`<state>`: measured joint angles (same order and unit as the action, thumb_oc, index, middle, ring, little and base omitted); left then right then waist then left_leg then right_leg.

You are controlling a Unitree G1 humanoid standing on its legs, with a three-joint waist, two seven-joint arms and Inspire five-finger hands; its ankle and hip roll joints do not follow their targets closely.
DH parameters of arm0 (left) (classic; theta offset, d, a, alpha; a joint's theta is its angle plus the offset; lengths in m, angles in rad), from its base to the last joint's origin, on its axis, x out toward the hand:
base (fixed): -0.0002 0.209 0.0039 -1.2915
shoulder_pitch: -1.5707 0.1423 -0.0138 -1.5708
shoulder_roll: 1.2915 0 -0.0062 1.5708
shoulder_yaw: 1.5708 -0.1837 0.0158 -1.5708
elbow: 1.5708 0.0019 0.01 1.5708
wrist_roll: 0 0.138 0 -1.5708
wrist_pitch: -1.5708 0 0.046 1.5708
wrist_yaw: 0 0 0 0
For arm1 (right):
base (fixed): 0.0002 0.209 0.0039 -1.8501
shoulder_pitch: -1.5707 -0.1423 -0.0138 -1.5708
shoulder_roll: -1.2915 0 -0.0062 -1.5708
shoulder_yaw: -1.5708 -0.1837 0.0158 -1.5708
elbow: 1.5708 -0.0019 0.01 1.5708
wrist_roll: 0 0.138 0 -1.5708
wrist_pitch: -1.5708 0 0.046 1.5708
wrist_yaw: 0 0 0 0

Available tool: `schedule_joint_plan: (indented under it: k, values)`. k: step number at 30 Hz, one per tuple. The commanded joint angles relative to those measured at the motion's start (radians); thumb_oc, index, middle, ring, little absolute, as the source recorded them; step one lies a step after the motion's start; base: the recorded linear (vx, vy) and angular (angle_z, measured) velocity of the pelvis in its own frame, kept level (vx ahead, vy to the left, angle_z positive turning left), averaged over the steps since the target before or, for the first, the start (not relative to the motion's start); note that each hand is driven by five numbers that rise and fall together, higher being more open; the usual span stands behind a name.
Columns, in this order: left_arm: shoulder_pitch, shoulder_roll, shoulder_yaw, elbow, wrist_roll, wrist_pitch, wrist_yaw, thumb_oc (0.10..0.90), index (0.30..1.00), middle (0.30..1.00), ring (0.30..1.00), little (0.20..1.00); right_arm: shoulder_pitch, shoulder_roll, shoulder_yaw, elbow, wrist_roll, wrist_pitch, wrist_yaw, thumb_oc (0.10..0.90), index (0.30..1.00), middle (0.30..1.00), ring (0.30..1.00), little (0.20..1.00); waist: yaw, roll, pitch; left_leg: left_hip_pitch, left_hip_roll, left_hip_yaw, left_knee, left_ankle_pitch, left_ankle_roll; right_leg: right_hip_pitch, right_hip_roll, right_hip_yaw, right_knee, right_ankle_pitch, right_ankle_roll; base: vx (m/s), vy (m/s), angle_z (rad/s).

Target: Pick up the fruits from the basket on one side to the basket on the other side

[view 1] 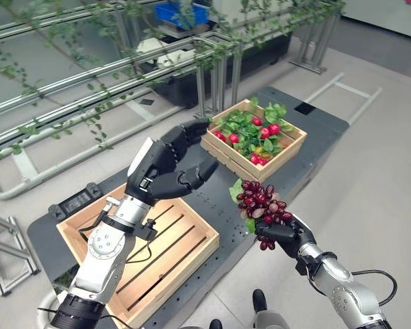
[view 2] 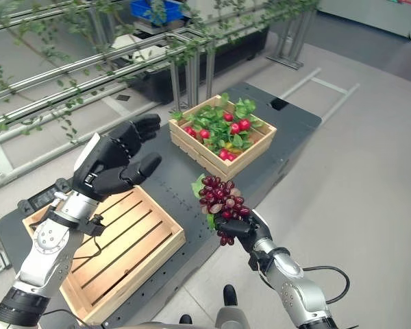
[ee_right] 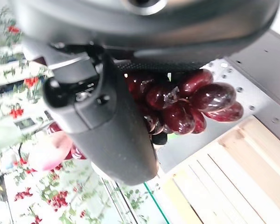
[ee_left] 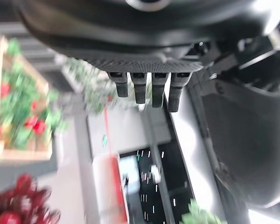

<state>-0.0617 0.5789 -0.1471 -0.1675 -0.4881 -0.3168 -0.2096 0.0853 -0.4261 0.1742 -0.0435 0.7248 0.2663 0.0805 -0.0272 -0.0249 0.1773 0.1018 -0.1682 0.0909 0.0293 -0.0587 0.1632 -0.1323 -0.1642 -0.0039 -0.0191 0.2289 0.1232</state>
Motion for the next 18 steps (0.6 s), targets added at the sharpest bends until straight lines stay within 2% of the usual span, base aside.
schedule_joint_plan:
  k: [1,3,7,9,10,13,15,16,17,18]
  values:
    - [-0.113,-0.025,0.062,-0.065,-0.094,-0.111,-0.042,0.8,0.9,0.9,0.9,0.9,-0.179,-0.031,-0.028,-0.101,0.12,-0.202,0.078,0.4,0.3,0.3,0.3,0.3,0.043,0.037,-0.028,0.055,0.04,-0.079,-0.071,-0.053,-0.127,-0.002,-0.055,-0.112,0.145,-0.066,0.069,-0.14,0.015,-0.78]
    - [-0.109,-0.026,0.065,-0.07,-0.097,-0.107,-0.057,0.8,0.9,0.9,0.9,0.9,-0.198,-0.025,-0.01,-0.095,0.118,-0.219,0.072,0.4,0.3,0.3,0.3,0.3,0.059,0.044,-0.036,0.047,0.046,-0.052,-0.078,-0.041,-0.12,0.012,-0.061,-0.152,0.192,-0.093,0.06,-0.14,0.0,-0.79]
    - [-0.103,-0.017,0.068,-0.069,-0.102,-0.106,-0.085,0.8,0.9,0.9,0.9,0.9,-0.236,0.02,0.027,-0.065,0.111,-0.246,0.065,0.4,0.3,0.3,0.3,0.3,0.097,0.068,-0.042,0.027,0.064,0.039,-0.076,-0.035,-0.098,0.046,-0.096,-0.264,0.437,-0.187,0.029,-0.11,0.006,-0.76]
    - [-0.099,-0.006,0.08,-0.067,-0.116,-0.108,-0.097,0.8,0.9,0.9,0.9,0.9,-0.238,0.034,0.038,-0.061,0.099,-0.247,0.073,0.4,0.3,0.3,0.3,0.3,0.112,0.07,-0.044,0.024,0.071,0.081,-0.084,-0.029,-0.1,0.068,-0.115,-0.306,0.515,-0.238,0.022,-0.13,-0.057,-0.76]
    - [-0.096,0.009,0.09,-0.065,-0.122,-0.111,-0.102,0.8,0.9,0.9,0.9,0.9,-0.236,0.04,0.05,-0.062,0.088,-0.246,0.081,0.4,0.3,0.3,0.3,0.3,0.122,0.067,-0.055,0.01,0.08,0.126,-0.084,-0.023,-0.108,0.098,-0.115,-0.343,0.515,-0.279,0.023,-0.12,-0.091,-0.73]
    - [-0.088,0.023,0.095,-0.071,-0.149,-0.108,-0.11,0.8,0.9,0.9,0.9,0.9,-0.225,0.052,0.063,-0.061,0.07,-0.252,0.075,0.4,0.3,0.3,0.3,0.3,0.132,0.049,-0.068,0.008,0.079,0.172,-0.094,-0.026,-0.118,0.165,-0.114,-0.376,0.476,-0.335,0.042,-0.06,-0.151,-0.68]
    - [-0.07,0.023,0.098,-0.093,-0.159,-0.107,-0.075,0.8,0.9,0.9,0.9,0.9,-0.217,0.068,0.084,-0.065,0.046,-0.254,0.087,0.4,0.3,0.3,0.3,0.3,0.141,0.027,-0.089,-0.019,0.104,0.273,-0.109,0.003,-0.133,0.283,-0.087,-0.446,0.301,-0.37,0.041,-0.18,-0.255,-1.11]
    - [-0.067,0.023,0.098,-0.096,-0.157,-0.106,-0.072,0.8,0.9,0.9,0.9,0.9,-0.216,0.069,0.085,-0.065,0.045,-0.253,0.088,0.4,0.3,0.3,0.3,0.3,0.143,0.026,-0.09,-0.019,0.108,0.28,-0.109,0.005,-0.136,0.292,-0.082,-0.449,0.282,-0.367,0.039,-0.22,-0.307,-1.63]
    - [-0.052,0.016,0.1,-0.106,-0.155,-0.109,-0.061,0.8,0.9,0.9,0.9,0.9,-0.216,0.071,0.092,-0.065,0.031,-0.259,0.085,0.4,0.3,0.3,0.3,0.3,0.143,0.02,-0.097,-0.03,0.129,0.336,-0.111,0.022,-0.149,0.331,-0.06,-0.48,0.189,-0.376,0.034,-0.15,-0.211,-1.39]
    - [-0.048,0.014,0.1,-0.108,-0.151,-0.11,-0.053,0.8,0.9,0.9,0.9,0.9,-0.215,0.069,0.093,-0.066,0.029,-0.26,0.093,0.4,0.3,0.3,0.3,0.3,0.142,0.018,-0.098,-0.034,0.138,0.355,-0.111,0.029,-0.155,0.343,-0.049,-0.485,0.16,-0.376,0.033,-0.26,-0.381,-1.56]
